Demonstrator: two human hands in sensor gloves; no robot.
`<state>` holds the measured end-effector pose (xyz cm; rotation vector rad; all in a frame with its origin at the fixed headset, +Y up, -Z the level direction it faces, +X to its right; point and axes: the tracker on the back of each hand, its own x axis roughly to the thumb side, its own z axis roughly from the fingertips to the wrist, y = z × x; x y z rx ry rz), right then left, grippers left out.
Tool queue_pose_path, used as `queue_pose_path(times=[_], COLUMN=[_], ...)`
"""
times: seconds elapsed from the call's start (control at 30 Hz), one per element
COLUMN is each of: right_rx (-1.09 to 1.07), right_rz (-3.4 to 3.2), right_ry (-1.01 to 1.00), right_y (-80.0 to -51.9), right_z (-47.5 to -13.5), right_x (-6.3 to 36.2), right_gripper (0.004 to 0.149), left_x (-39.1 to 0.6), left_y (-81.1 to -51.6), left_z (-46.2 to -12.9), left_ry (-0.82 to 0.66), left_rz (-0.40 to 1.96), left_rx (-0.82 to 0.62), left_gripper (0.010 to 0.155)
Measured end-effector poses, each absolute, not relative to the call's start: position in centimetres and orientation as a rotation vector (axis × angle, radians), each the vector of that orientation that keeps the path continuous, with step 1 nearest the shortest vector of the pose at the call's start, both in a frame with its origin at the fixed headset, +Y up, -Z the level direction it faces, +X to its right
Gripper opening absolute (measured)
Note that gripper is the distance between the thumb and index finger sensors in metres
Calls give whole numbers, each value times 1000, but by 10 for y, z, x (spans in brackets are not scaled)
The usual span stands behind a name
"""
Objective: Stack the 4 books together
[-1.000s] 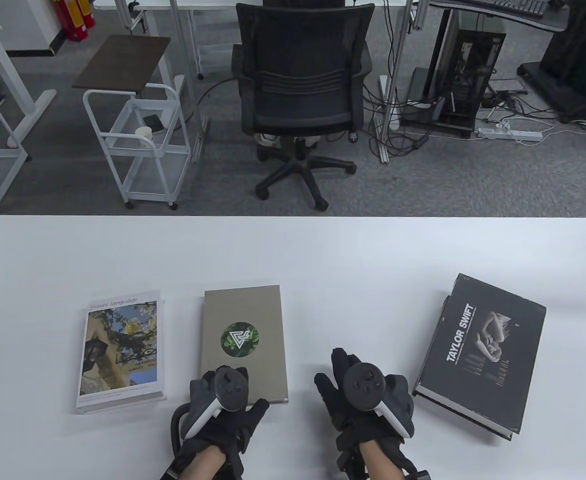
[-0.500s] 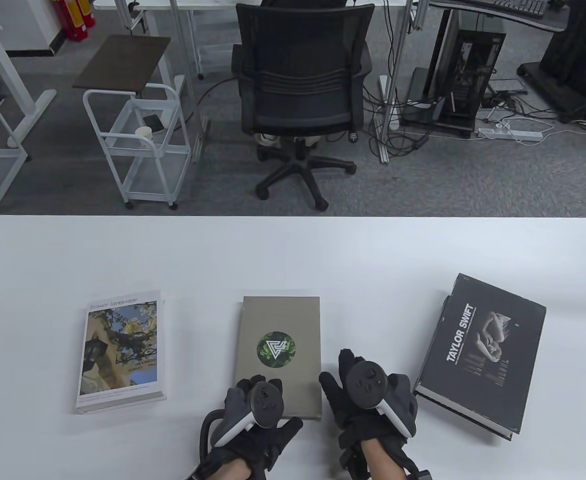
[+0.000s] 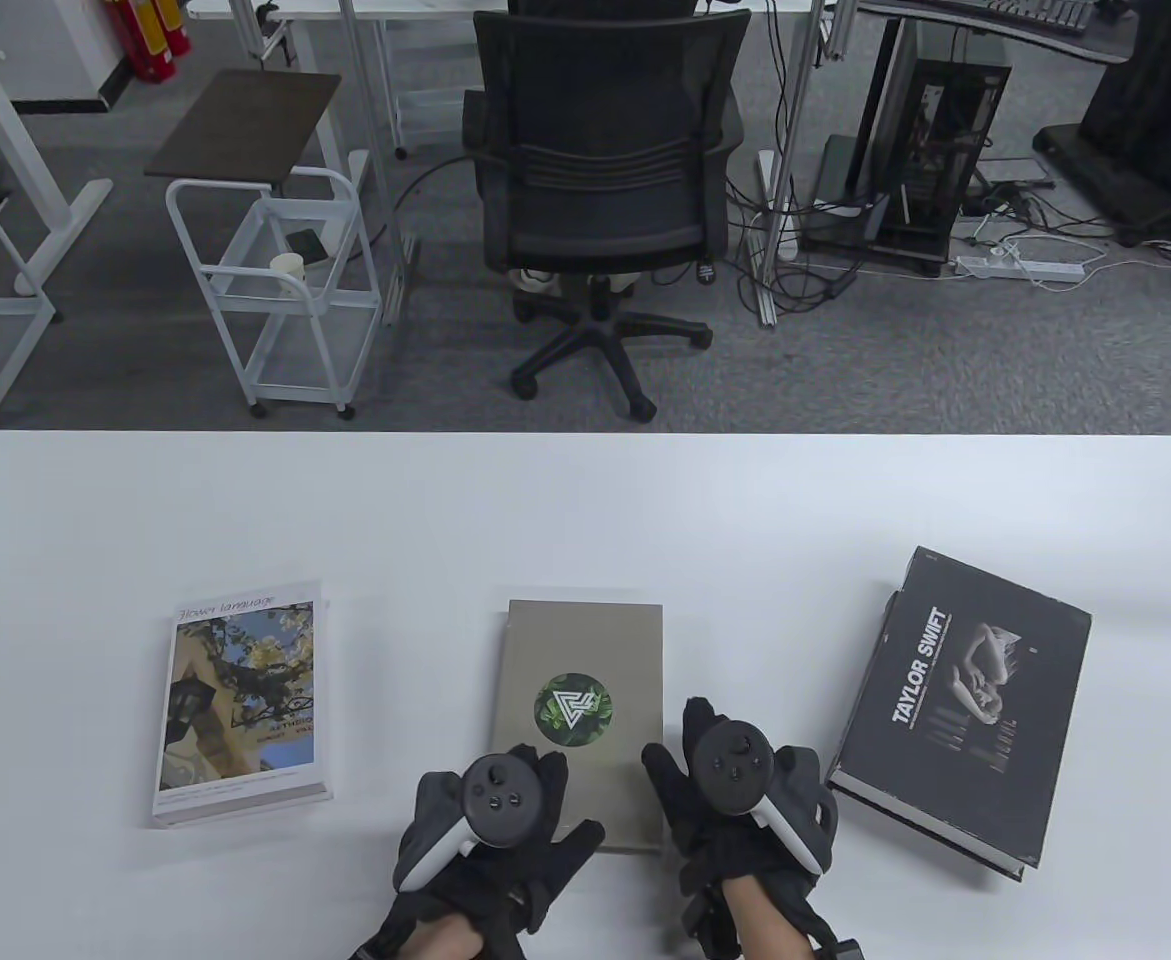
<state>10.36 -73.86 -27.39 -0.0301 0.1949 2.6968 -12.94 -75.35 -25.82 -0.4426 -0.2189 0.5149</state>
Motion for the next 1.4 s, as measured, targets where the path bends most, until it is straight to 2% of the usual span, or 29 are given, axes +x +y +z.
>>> queue_pose_path(times=[0.07, 0.23, 0.47, 0.57, 0.8, 1.1, 1.4], right_rx=[-55, -54, -41, -29, -15, 13, 28], right_rz=[2747, 2777, 2802, 2817, 2828, 2762, 2725], right_ry=[177, 202, 270, 299, 352, 450, 396], right_y=[-737, -739, -741, -743, -747, -755, -753], right_z=[-273, -273, -273, -273, -274, -275, -273], right_x=[103, 101, 98, 95, 92, 85, 82], right_gripper=[76, 79, 80, 79, 77, 78, 77], left_x=[-141, -164, -182, -185, -181, -173, -172], left_y=[-748, -747, -753, -759, -770, -773, -776], left_z=[-262, -269, -276, -279, -279, -278, -279], left_ry=[-179, -69, 57, 84, 71, 35, 29], left_rz=[516, 540, 521, 521, 540, 551, 554], left_rx=[-384, -346, -355, -390, -479, -496, -506], left_gripper=[80, 81, 82, 78, 74, 75, 77])
